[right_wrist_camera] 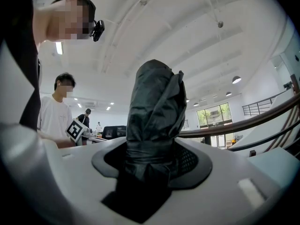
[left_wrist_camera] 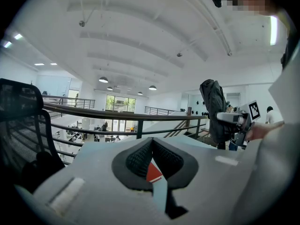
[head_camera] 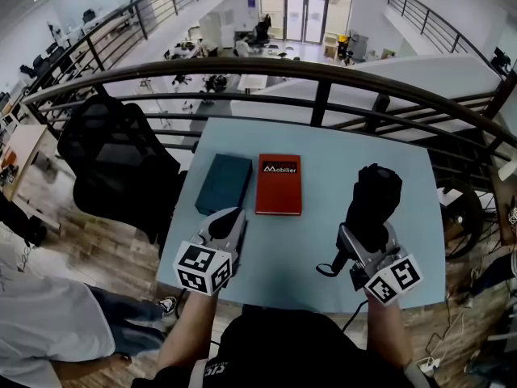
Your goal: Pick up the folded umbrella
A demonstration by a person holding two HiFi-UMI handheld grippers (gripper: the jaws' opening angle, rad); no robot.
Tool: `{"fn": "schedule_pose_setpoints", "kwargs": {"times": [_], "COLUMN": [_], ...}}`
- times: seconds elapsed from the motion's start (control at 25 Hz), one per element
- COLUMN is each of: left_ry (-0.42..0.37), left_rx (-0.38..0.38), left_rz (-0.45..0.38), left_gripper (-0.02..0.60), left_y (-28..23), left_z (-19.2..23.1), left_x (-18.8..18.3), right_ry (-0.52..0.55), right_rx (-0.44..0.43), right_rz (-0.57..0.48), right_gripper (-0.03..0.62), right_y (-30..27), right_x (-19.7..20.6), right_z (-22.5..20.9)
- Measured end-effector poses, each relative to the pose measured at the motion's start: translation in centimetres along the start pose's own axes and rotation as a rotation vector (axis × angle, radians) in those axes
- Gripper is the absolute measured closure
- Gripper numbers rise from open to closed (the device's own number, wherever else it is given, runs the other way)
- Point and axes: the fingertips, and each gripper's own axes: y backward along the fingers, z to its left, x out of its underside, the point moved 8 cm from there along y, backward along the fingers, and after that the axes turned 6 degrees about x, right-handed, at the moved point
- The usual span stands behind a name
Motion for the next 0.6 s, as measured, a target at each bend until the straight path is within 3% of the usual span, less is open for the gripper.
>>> {"fn": "schedule_pose_setpoints", "kwargs": {"times": [0.6], "left_ry": [0.009], "left_rx": [0.002], "left_rz": [0.013], "left_gripper": [0.581], "left_y": [0.25], "left_z": [-0.60], "left_x": [0.54], "right_ry": [-0.025], "right_rx": [0.005], "right_rz": [0.015], "right_gripper": [0.341], "right_y": [0.76], "right_x": [0.52], "right_z": [-0.20]}}
